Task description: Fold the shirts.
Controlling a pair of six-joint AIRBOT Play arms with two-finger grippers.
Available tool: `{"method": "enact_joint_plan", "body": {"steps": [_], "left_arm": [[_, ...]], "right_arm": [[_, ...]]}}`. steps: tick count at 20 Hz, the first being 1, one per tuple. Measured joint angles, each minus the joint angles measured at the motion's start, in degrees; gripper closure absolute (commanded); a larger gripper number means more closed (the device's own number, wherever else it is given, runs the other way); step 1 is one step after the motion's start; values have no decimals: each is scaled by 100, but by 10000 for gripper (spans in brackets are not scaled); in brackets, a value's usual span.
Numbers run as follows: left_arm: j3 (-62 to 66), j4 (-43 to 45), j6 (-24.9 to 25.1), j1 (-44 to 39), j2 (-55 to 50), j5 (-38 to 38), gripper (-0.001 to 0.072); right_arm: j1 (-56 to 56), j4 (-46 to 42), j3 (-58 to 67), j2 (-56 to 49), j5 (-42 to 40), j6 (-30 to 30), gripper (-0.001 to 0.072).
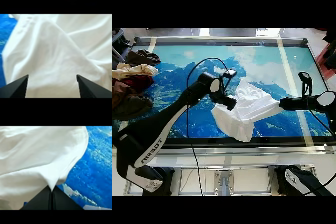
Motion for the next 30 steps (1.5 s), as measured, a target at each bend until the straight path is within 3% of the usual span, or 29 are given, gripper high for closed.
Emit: {"method": "enact_joint_plan", "body": {"steps": [3, 6, 13, 19, 20, 21, 22, 27, 30], "left_arm": [[-4, -420, 195, -238, -221, -87, 16], [-4, -160, 208, -575, -385, -17, 11], [-4, 793, -879, -988, -525, 1095, 10], [-4, 1268, -1449, -1034, -763, 660, 21], [-4, 1276, -1537, -1038, -822, 601, 110], [-4, 1266, -1593, -1040, -872, 584, 432], [-4, 1213, -1663, -1040, -911, 592, 682], [352, 1115, -1725, -1027, -975, 774, 696], [1193, 2374, -1718, -1012, -754, 85, 696]], "right_arm": [[2, -7, 76, 15, -26, -37, 681], [2, 72, 105, 20, -55, -90, 681], [2, 391, 122, 20, -66, -289, 681], [2, 446, 122, 20, -72, -442, 681], [2, 446, 122, 20, -72, -466, 681], [2, 455, 122, 20, -72, -494, 681], [2, 457, 122, 20, -74, -511, 681], [2, 422, 140, 26, -79, -557, 681], [-2, 125, 271, 136, -55, -538, 681]]}}
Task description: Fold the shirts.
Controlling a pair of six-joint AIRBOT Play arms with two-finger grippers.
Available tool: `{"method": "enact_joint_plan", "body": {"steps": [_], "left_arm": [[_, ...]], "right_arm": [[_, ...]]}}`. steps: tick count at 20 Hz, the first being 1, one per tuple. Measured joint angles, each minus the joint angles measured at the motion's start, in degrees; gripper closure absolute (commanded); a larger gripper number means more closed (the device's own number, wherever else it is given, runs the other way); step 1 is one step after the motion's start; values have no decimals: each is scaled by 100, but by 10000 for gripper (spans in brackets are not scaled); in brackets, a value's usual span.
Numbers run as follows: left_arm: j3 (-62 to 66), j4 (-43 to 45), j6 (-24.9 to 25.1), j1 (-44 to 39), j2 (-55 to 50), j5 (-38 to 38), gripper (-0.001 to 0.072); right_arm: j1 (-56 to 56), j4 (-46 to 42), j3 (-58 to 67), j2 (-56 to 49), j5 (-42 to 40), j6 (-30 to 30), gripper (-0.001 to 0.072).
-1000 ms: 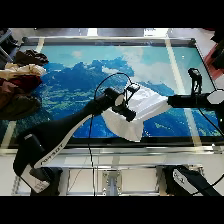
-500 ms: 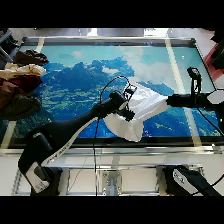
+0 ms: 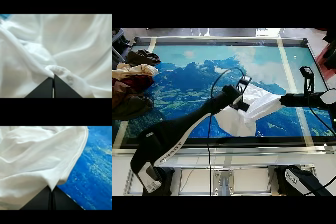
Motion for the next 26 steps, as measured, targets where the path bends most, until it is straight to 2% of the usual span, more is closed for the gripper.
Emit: {"method": "enact_joint_plan", "body": {"steps": [5, 10, 14, 19, 23, 26], "left_arm": [[986, 2610, 304, 92, 1163, -1340, 696], [1198, 3589, 452, 109, 2769, -1814, 698], [1204, 3757, 688, 109, 3425, -2122, 697], [800, 3810, 905, 310, 3436, -1884, 698], [302, 3543, 918, 1274, 2765, -1445, 697], [0, 2848, 743, 2210, 1980, -726, 697]], "right_arm": [[0, -1010, 752, 752, 258, 420, 683], [0, -1672, 2170, 1969, 527, 739, 686], [0, -1305, 3021, 2337, 483, 817, 685], [2, -492, 3141, 1596, 321, 813, 686], [11, -96, 2605, 398, 42, 758, 685], [17, -20, 2105, -608, -579, 737, 685]]}}
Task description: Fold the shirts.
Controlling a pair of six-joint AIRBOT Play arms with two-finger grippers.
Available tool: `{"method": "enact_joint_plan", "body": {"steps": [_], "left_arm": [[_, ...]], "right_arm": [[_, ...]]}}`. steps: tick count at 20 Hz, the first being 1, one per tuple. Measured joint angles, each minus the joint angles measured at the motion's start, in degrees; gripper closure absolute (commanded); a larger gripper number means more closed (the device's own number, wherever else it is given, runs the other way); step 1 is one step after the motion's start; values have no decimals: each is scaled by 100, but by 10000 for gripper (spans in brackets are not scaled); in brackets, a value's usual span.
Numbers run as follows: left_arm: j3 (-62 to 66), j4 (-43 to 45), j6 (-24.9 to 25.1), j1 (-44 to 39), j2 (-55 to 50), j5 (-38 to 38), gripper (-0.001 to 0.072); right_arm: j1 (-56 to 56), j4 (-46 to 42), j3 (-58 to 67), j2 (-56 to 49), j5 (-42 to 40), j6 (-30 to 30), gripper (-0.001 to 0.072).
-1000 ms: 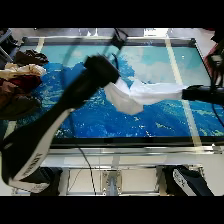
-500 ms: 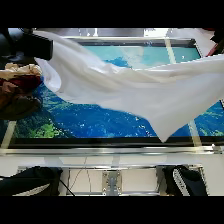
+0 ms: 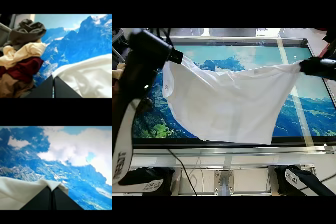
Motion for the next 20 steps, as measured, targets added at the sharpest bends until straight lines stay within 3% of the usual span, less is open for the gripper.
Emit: {"method": "enact_joint_plan", "body": {"steps": [4, 5, 6, 7, 11, 16, 20], "left_arm": [[-138, -1027, -105, 802, -1152, 1086, 677], [-151, -1145, -120, 911, -1401, 1360, 543], [-157, -1161, -133, 988, -1591, 1591, 227], [-157, -1145, -153, 1047, -1733, 1797, 35], [306, -503, -433, 1209, -1947, 1932, 19], [212, -111, -719, 1587, -1141, 1119, 18], [-1631, -297, -1056, 2013, 197, 734, 19]], "right_arm": [[87, 315, -358, -1296, -1119, 13, 681], [142, 444, -402, -1587, -1445, 15, 623], [212, 595, -428, -1829, -1825, 17, 375], [286, 723, -444, -2000, -2179, 17, 238], [448, 850, -166, -2295, -2951, 9, 221], [-37, -107, 153, -1751, -1672, 197, 221], [-820, -332, -649, -868, -675, 273, 220]]}}
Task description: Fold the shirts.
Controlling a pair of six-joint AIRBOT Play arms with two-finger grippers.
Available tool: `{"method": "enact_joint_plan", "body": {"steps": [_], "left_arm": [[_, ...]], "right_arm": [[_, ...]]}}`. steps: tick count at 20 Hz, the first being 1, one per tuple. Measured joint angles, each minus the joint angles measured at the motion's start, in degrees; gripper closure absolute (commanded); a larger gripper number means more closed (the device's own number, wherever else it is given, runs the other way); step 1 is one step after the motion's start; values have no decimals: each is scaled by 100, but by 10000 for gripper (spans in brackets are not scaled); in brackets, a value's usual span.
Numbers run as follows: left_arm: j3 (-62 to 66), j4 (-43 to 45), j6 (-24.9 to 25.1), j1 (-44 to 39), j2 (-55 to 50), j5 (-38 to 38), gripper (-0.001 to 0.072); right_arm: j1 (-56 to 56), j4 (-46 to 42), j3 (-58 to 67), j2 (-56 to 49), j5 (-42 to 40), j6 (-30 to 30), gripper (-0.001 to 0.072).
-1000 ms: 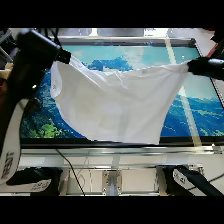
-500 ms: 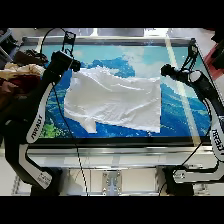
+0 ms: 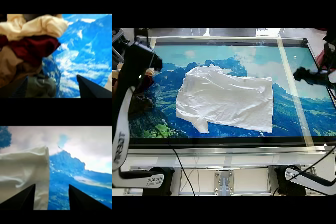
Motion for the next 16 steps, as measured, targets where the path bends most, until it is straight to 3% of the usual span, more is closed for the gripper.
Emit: {"method": "enact_joint_plan", "body": {"steps": [3, 7, 11, 13, 16], "left_arm": [[-1967, -769, -608, 356, 1056, 306, 19], [-3849, -2496, -1012, 890, 1628, 1606, 19], [-4511, -4238, -236, 1252, 1268, 2426, 21], [-4623, -5198, 323, 1329, 1012, 2811, 138], [-4697, -6476, 1165, 1412, 723, 3163, 150]], "right_arm": [[-415, 415, -999, 595, 289, -70, 220], [-605, 1132, -1878, 1019, 599, -332, 220], [-662, 1814, -2153, 1187, 796, -640, 220], [-671, 2011, -2203, 1294, 874, -728, 220], [-680, 2170, -2236, 1541, 933, -802, 220]]}}
